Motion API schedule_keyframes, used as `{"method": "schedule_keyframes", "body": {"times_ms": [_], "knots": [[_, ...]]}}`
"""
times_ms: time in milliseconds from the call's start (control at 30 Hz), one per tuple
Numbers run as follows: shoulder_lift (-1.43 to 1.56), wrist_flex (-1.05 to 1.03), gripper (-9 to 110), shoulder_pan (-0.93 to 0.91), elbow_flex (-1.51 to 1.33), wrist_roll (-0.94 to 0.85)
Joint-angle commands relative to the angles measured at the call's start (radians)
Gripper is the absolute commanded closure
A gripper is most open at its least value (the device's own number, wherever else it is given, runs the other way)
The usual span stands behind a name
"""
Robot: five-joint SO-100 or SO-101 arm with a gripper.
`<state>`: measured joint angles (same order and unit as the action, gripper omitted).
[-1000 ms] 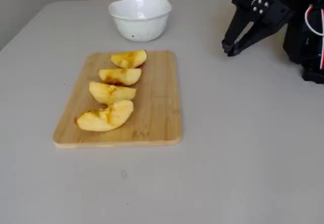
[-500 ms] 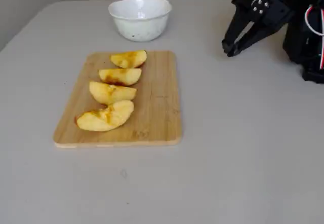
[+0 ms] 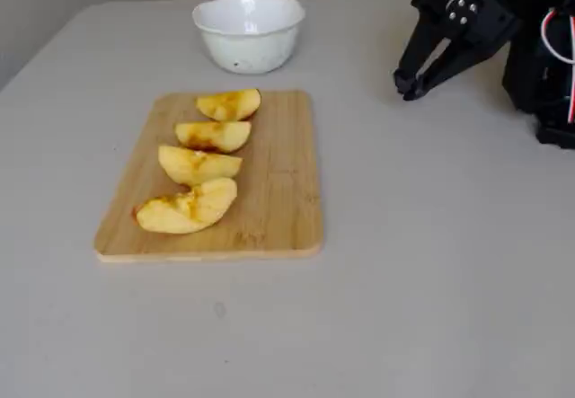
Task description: Pick up the third from the right apple slice from the cutting board and place it into the bowl
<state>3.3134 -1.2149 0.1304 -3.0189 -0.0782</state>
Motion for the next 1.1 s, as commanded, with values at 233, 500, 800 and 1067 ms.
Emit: {"method": "schedule_keyframes", "body": {"times_ms": [233,500,800,1067], "knots": [[0.011,-0.005,101,0.003,0.011,-0.009],[0.011,0.124,101,0.003,-0.006,-0.512],[-0.563,0.117,93,0.198,0.500,-0.586],[-1.213,0.083,81,0.298,1.060,-0.572]]}}
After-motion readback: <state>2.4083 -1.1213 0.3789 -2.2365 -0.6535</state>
